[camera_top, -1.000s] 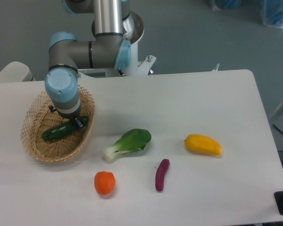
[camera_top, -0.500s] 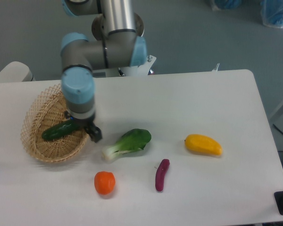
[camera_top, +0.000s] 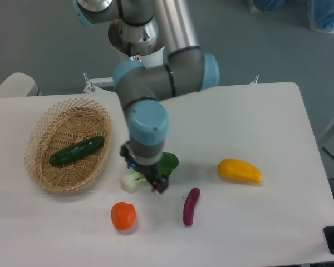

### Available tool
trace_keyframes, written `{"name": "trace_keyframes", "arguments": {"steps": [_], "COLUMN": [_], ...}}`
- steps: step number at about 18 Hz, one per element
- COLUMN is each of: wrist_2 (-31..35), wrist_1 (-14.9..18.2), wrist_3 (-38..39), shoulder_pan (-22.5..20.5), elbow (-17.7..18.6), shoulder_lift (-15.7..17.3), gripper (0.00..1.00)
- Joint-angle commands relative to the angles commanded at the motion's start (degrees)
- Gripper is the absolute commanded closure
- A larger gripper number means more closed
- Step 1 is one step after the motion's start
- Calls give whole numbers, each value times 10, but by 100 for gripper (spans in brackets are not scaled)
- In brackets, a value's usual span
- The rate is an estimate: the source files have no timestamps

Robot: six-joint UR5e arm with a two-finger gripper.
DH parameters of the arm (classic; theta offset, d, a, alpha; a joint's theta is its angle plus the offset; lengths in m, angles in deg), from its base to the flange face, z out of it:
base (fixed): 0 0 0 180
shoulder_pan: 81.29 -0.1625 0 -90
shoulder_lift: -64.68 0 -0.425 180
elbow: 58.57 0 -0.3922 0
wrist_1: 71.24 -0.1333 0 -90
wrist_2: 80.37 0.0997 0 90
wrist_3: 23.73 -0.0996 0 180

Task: Place the cucumber in the basket

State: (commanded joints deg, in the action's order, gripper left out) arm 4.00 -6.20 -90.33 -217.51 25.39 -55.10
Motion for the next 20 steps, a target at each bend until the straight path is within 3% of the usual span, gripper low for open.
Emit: {"name": "trace_keyframes", "arguments": {"steps": [5, 10, 13, 20], "wrist_2": [-1, 0, 34, 47], "wrist_1": [29, 35, 51, 44], "wrist_3": [-99, -131, -156, -217], "shoulder_pan": [-55, -63, -64, -67], "elbow": [-77, -125, -138, -139], "shoulder_lift": [-45, -80, -90, -99], "gripper": [0, 0, 0, 0]}}
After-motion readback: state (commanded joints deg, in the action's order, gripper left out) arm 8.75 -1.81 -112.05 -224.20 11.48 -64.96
